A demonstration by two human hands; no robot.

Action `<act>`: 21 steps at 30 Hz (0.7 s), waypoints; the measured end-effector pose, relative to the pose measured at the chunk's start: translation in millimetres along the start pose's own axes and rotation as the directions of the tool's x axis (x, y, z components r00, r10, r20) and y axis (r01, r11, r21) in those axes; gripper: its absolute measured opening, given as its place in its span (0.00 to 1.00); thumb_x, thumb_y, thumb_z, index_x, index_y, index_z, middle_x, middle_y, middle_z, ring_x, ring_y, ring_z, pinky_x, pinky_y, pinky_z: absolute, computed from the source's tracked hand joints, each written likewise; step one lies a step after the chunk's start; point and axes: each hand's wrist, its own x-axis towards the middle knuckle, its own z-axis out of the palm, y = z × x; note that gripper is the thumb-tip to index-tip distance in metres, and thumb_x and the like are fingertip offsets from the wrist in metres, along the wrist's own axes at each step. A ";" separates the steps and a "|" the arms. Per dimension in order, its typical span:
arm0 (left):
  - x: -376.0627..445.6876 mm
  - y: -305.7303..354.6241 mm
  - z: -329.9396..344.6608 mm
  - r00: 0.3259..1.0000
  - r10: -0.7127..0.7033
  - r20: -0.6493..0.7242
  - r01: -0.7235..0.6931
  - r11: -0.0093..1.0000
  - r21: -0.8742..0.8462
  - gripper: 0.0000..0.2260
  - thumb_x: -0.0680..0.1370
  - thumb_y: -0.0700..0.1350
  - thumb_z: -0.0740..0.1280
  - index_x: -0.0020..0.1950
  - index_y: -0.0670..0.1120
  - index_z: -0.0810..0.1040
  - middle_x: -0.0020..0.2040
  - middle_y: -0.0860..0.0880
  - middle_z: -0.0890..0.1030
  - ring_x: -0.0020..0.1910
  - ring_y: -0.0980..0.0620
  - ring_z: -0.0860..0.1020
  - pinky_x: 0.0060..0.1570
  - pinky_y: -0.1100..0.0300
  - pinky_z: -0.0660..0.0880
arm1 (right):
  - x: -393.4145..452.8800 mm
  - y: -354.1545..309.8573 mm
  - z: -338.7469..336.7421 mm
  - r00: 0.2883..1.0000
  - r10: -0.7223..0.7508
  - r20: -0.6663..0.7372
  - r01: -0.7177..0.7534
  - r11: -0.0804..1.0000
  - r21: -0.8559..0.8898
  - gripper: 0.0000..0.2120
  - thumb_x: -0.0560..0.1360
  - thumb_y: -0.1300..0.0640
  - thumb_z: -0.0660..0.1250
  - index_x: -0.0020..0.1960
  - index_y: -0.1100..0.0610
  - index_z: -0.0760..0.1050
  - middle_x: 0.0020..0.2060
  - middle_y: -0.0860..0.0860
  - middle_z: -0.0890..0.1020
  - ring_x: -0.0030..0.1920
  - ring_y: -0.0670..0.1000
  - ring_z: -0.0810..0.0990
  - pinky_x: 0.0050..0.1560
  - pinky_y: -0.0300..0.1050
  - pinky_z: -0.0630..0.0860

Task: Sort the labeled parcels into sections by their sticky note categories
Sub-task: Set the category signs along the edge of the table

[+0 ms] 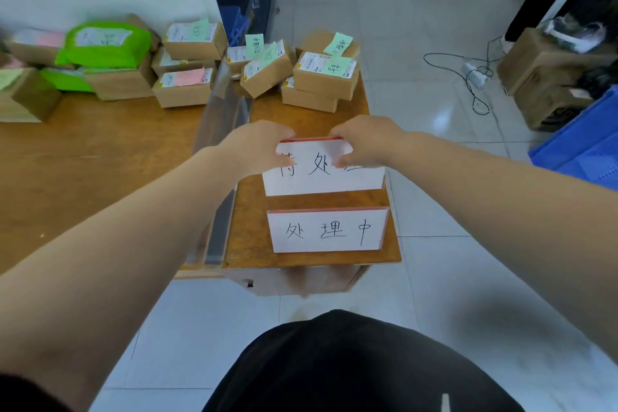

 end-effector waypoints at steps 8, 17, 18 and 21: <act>27.5 -8.2 32.1 0.997 -0.064 0.037 0.064 0.998 0.021 0.21 0.78 0.49 0.64 0.70 0.47 0.68 0.68 0.47 0.73 0.66 0.45 0.71 0.62 0.50 0.71 | 21.3 11.3 36.1 0.996 0.058 0.060 -0.059 0.998 0.012 0.18 0.76 0.48 0.65 0.63 0.54 0.71 0.52 0.51 0.79 0.53 0.56 0.77 0.41 0.46 0.71; 24.4 -9.2 72.0 0.998 -0.045 -0.044 0.043 0.997 -0.057 0.19 0.78 0.48 0.63 0.70 0.49 0.69 0.69 0.47 0.70 0.69 0.45 0.66 0.66 0.51 0.64 | 38.3 25.0 88.4 0.965 0.103 0.239 -0.120 0.991 0.054 0.19 0.79 0.51 0.62 0.69 0.52 0.68 0.63 0.53 0.76 0.62 0.57 0.74 0.56 0.52 0.75; 20.5 -8.3 74.7 0.997 -0.020 -0.073 0.015 0.997 -0.073 0.18 0.78 0.48 0.63 0.69 0.49 0.70 0.68 0.47 0.71 0.68 0.45 0.67 0.66 0.52 0.64 | 37.8 27.0 90.3 0.962 0.102 0.252 -0.124 0.990 0.073 0.21 0.79 0.51 0.61 0.71 0.51 0.66 0.64 0.53 0.75 0.63 0.57 0.73 0.57 0.53 0.75; 5.0 -6.1 82.3 0.997 0.028 -0.079 -0.036 0.994 -0.107 0.17 0.78 0.50 0.62 0.66 0.48 0.73 0.62 0.47 0.76 0.63 0.44 0.71 0.62 0.52 0.66 | 35.6 30.7 92.0 0.964 0.087 0.252 -0.118 0.987 0.111 0.23 0.79 0.52 0.62 0.73 0.49 0.64 0.67 0.52 0.73 0.65 0.57 0.72 0.59 0.52 0.74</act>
